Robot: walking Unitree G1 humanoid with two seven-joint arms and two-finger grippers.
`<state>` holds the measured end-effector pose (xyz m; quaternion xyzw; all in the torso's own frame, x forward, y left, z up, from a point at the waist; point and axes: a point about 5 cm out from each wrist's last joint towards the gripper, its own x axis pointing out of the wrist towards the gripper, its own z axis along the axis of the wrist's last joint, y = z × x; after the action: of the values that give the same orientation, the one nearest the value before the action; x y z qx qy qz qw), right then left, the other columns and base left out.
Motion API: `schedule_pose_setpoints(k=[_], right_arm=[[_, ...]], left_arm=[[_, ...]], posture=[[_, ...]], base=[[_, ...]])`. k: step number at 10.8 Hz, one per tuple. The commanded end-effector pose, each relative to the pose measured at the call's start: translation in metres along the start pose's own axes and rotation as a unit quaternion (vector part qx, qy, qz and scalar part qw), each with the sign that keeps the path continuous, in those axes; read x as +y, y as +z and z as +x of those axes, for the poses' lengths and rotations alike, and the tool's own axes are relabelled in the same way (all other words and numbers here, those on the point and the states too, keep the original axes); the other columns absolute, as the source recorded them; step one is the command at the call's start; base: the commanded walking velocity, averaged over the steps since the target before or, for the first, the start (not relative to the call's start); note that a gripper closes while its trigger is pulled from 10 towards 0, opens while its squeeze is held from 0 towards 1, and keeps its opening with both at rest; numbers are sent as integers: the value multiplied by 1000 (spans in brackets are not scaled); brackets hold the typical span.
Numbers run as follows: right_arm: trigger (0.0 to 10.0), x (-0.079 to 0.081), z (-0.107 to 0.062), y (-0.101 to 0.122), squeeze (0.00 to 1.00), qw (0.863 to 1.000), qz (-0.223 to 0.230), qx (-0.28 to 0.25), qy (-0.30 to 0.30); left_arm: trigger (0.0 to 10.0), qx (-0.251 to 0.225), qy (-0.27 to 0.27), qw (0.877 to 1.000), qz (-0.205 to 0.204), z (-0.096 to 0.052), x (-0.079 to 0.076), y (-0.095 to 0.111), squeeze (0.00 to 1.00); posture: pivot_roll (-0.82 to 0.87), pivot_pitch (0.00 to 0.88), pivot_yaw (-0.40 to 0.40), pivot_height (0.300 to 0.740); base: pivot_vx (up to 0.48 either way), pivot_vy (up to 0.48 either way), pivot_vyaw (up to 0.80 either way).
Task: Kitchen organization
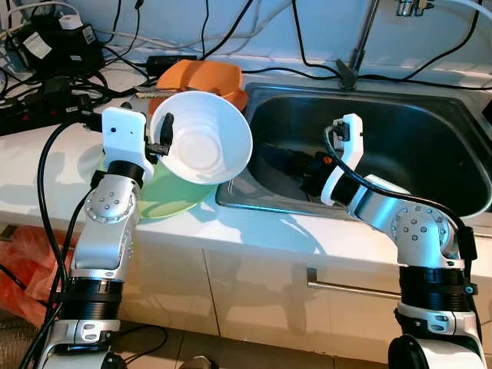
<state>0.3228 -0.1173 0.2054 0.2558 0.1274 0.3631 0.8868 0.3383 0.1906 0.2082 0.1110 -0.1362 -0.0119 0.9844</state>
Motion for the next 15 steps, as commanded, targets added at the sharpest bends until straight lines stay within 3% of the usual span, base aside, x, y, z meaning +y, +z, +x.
schedule_pose_setpoints(k=[1,3,4,5,7,10,15], right_arm=[[10000,1,0,2,0,1000,3,-1,5],[10000,1,0,2,0,1000,3,-1,5],[10000,5,36,8,0,999,5,31,13],[10000,3,45,10,0,999,-6,32,1],[10000,-8,46,22,0,997,-56,-3,-61],[10000,-17,50,30,0,994,-67,-10,-83],[10000,7,70,16,0,996,-59,62,19]], left_arm=[[0,-17,3,1000,6,1,2,6,0],[0,-17,3,1000,6,1,2,6,0],[0,-28,7,999,15,-3,2,6,0],[0,-30,10,999,17,-3,3,7,0],[0,-32,18,999,20,-2,7,8,0],[0,-35,24,999,23,-3,9,8,0],[0,-36,25,999,23,-5,9,8,0]], posture=[[65,47,23,740],[65,47,23,740],[86,76,3,740],[86,74,3,740],[84,71,2,740],[88,70,1,740],[97,82,-5,740]], base=[[0,0,0],[0,0,0],[0,0,0],[0,0,0],[0,0,0],[0,0,0],[0,0,0]])
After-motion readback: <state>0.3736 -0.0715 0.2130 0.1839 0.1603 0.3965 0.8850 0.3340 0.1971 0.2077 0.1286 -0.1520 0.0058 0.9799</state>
